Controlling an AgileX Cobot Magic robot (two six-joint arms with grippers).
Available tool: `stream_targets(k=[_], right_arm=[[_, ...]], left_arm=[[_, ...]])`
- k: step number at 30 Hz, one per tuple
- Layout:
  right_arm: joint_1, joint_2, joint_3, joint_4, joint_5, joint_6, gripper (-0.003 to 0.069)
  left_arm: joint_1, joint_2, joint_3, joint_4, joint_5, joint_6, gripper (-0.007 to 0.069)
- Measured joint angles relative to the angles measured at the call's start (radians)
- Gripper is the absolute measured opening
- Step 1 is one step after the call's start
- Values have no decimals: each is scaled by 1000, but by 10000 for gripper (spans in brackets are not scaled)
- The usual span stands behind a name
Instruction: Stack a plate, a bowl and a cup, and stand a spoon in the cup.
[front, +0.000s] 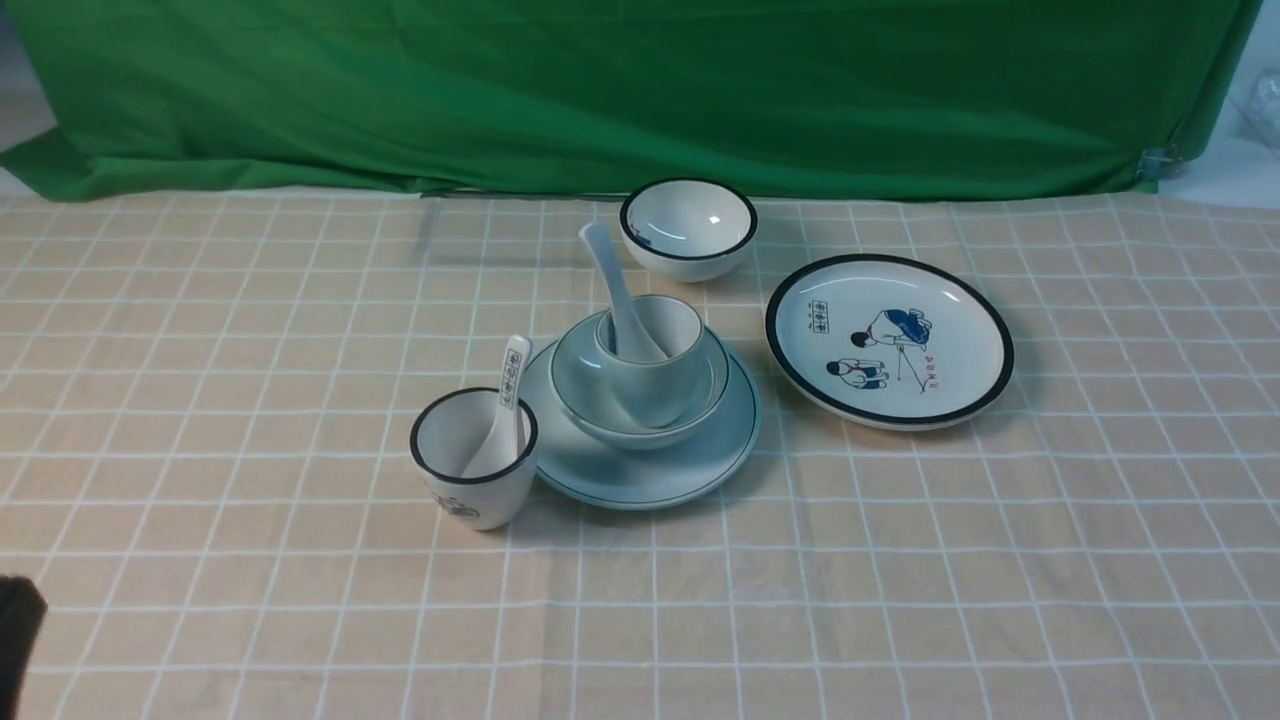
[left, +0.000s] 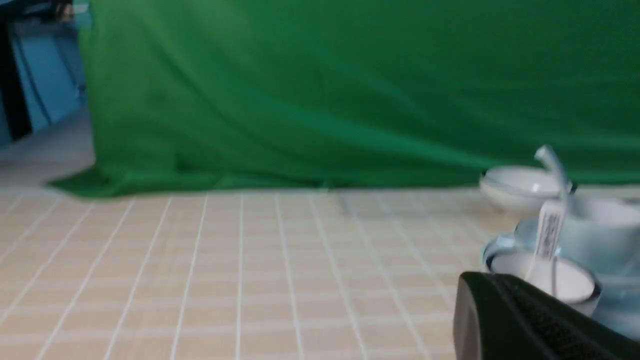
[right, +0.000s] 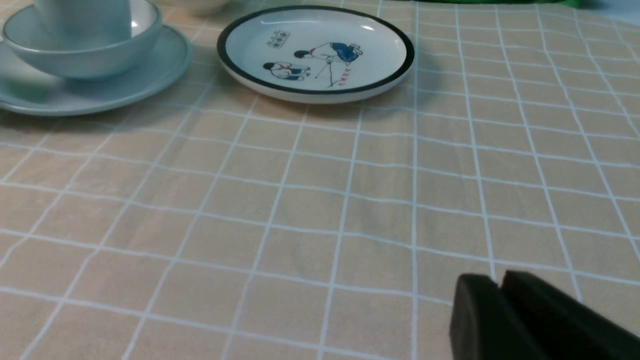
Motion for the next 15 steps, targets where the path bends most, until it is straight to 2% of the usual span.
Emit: stream_targets(k=[2, 15], right_arm=[[0, 0, 0, 0, 2, 0, 104], [0, 0, 0, 0, 1, 0, 127]], left_arm=[[50, -4, 0, -16, 89, -2, 1], [60, -5, 0, -24, 92, 9, 1]])
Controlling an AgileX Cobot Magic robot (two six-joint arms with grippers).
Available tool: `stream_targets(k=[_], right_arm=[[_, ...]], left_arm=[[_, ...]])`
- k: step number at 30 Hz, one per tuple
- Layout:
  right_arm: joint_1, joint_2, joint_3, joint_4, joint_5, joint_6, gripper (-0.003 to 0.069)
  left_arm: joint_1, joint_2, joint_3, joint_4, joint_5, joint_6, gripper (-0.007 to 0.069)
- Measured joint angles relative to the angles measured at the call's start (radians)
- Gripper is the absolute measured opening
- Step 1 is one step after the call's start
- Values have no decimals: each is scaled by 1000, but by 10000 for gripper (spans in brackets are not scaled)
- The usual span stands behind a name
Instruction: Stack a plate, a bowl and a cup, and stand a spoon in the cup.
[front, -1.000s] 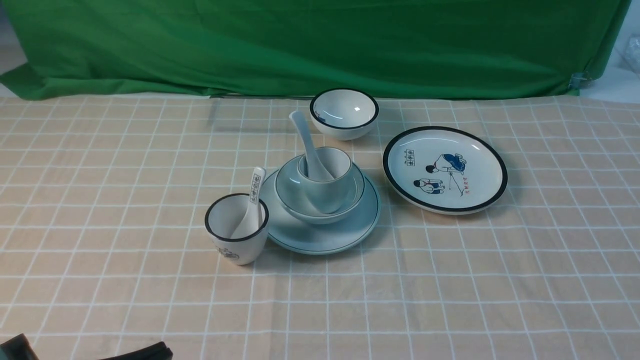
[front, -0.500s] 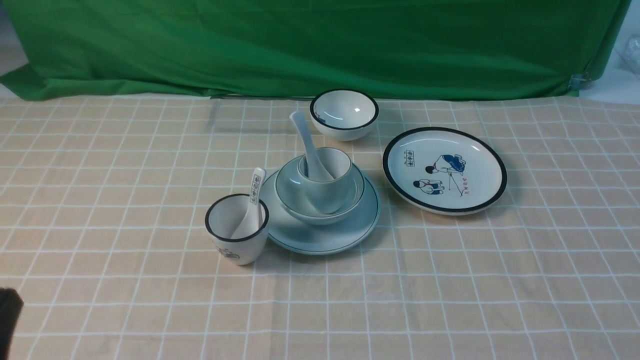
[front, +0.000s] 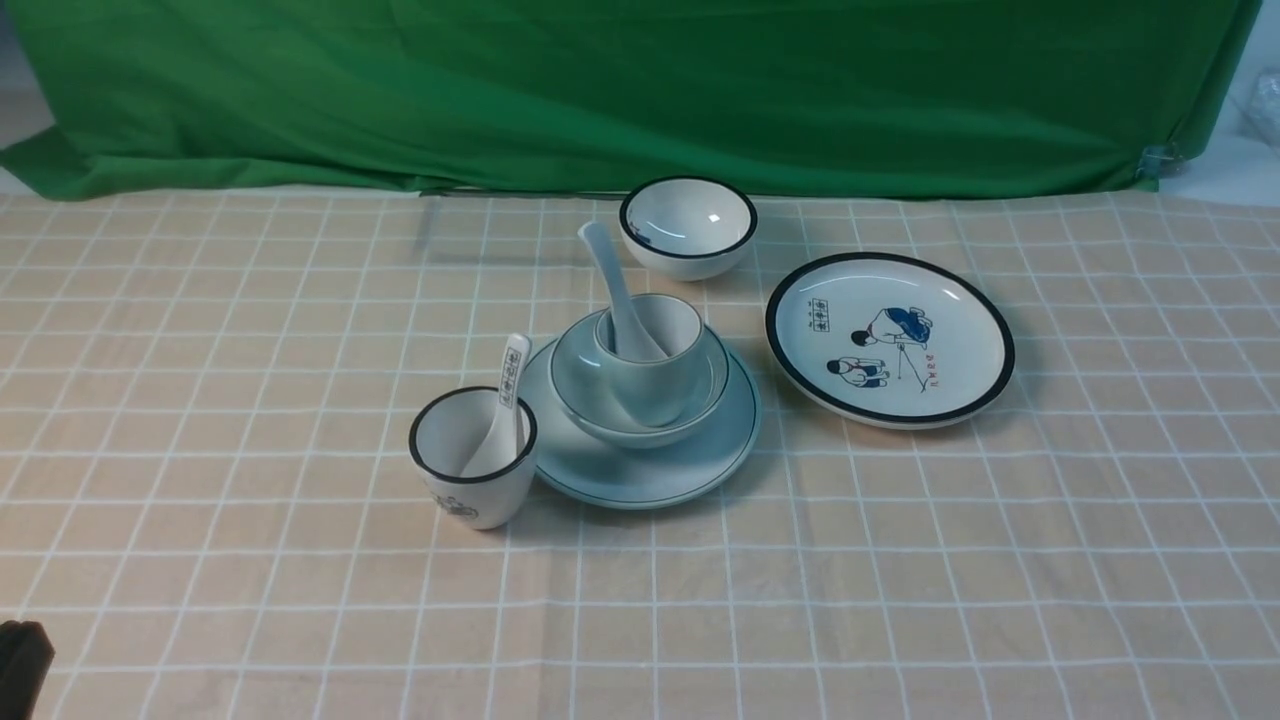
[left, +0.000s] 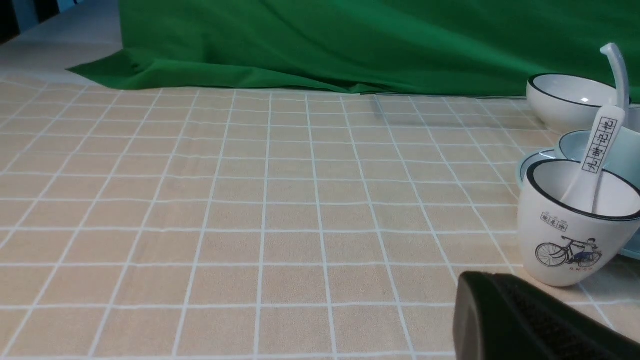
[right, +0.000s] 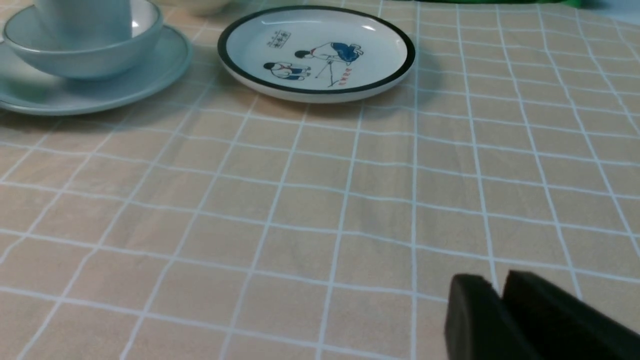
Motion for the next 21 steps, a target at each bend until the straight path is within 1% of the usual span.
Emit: stream_targets(k=[21], right_arm=[[0, 0, 0, 0, 0, 0, 163]], left_arm=[[0, 0, 0, 0, 0, 6, 1]])
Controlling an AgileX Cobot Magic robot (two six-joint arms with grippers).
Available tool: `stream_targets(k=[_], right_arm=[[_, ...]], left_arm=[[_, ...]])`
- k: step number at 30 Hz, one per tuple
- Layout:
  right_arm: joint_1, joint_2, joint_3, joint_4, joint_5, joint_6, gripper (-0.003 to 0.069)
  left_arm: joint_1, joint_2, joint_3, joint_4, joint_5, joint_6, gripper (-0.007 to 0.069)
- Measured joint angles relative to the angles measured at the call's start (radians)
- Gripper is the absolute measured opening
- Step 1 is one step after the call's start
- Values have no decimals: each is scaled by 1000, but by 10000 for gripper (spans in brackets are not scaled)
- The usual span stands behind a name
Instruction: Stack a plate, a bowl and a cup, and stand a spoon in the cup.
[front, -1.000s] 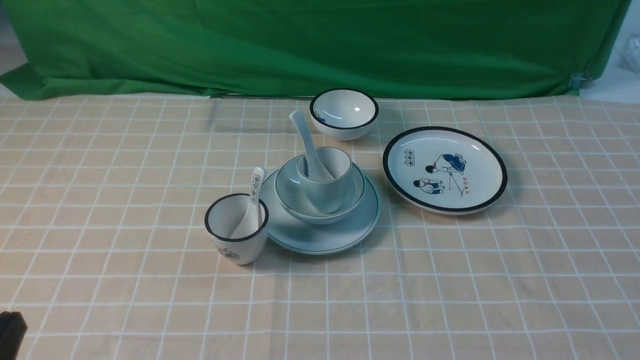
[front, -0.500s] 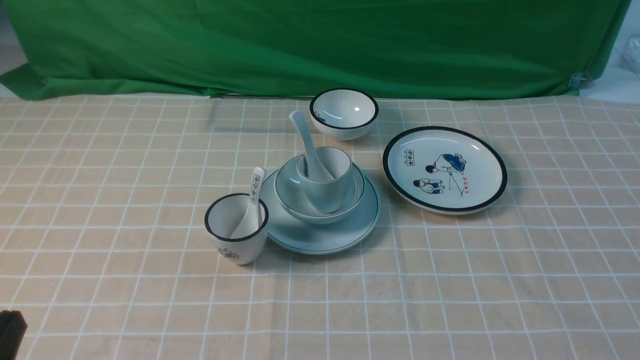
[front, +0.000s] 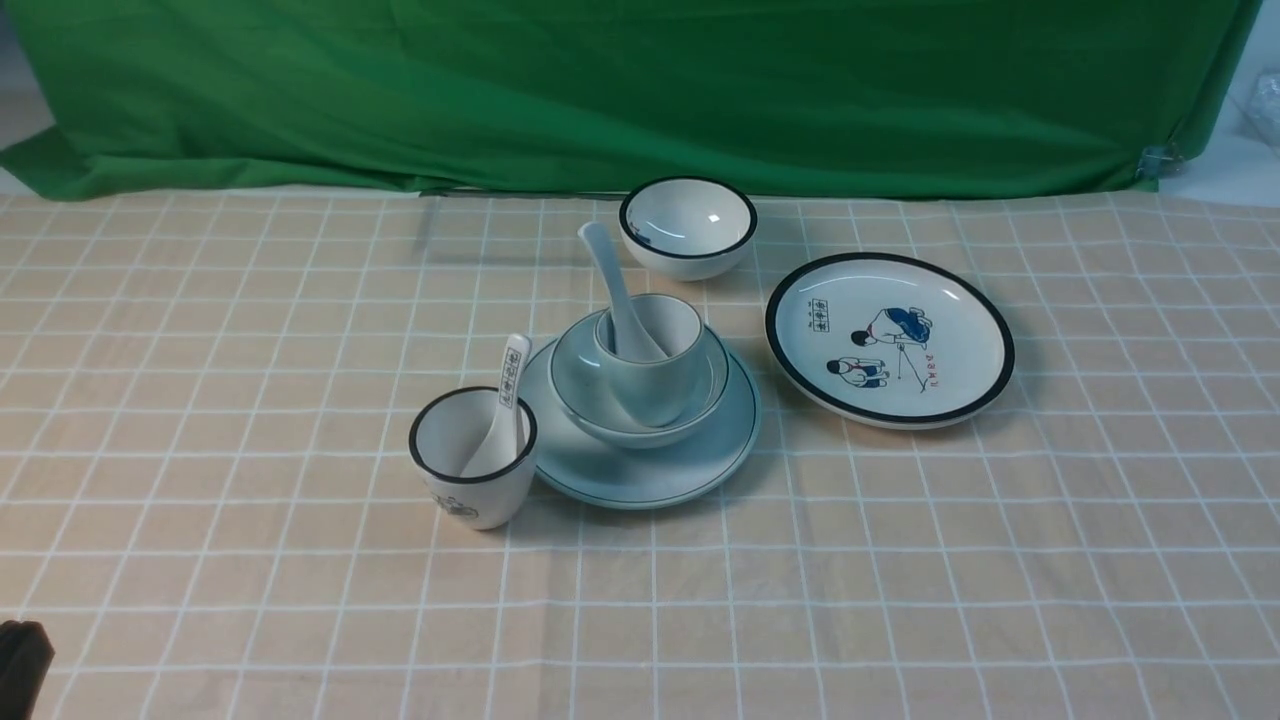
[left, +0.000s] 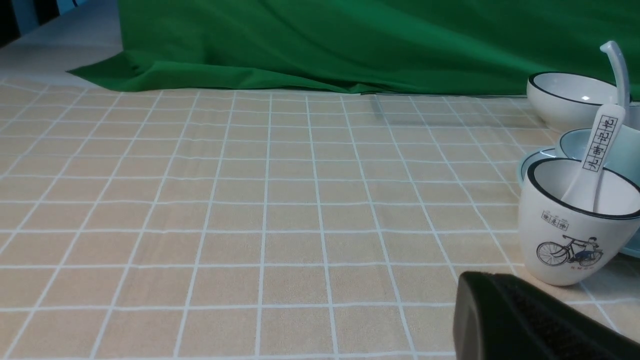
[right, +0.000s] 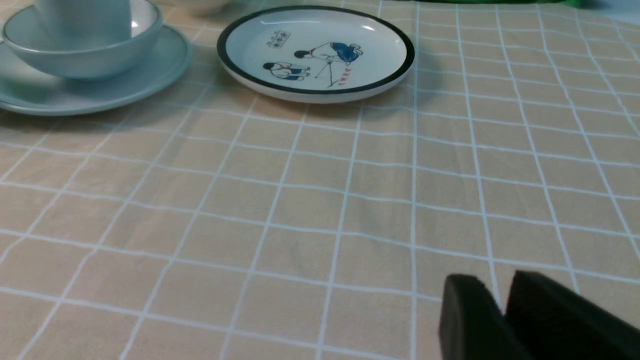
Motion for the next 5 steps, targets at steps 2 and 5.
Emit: stream_targets(k=[2, 5], right_arm=[[0, 0, 0, 0, 0, 0, 165], [0, 0, 0, 0, 0, 0, 167]], left_arm=[[0, 0, 0, 0, 0, 0, 1], [0, 0, 0, 0, 0, 0, 1]])
